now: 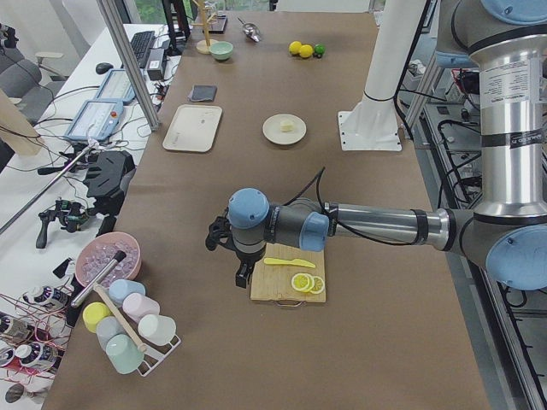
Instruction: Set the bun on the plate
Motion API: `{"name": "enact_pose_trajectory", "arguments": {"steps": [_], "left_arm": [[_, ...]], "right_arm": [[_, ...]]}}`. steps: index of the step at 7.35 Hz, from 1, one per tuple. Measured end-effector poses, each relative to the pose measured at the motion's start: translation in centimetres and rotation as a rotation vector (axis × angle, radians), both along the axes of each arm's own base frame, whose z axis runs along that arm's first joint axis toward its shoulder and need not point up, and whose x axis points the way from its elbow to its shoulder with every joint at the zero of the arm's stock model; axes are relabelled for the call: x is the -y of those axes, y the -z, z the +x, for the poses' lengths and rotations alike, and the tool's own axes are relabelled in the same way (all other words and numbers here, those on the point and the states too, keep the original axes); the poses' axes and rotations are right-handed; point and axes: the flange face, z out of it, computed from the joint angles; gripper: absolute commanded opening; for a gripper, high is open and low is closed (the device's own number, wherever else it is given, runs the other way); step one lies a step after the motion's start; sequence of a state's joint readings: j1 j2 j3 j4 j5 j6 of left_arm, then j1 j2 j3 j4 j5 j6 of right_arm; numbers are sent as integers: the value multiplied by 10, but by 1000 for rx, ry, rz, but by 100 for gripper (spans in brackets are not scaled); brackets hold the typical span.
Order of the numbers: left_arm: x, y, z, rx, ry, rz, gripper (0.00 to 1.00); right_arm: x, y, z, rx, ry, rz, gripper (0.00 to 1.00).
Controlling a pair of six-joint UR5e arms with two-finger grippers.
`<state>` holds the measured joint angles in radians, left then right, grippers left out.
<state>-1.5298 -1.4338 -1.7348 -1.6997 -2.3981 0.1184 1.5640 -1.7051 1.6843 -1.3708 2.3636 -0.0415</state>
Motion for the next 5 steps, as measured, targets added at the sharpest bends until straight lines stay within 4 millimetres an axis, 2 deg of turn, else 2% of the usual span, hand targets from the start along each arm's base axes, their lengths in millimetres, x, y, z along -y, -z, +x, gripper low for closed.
{"name": "enact_pose_trajectory", "arguments": {"steps": [5], "left_arm": [[1, 3, -16, 0, 32, 17, 98]], "right_arm": [[-1, -1, -3, -2, 6, -3, 100]]}}
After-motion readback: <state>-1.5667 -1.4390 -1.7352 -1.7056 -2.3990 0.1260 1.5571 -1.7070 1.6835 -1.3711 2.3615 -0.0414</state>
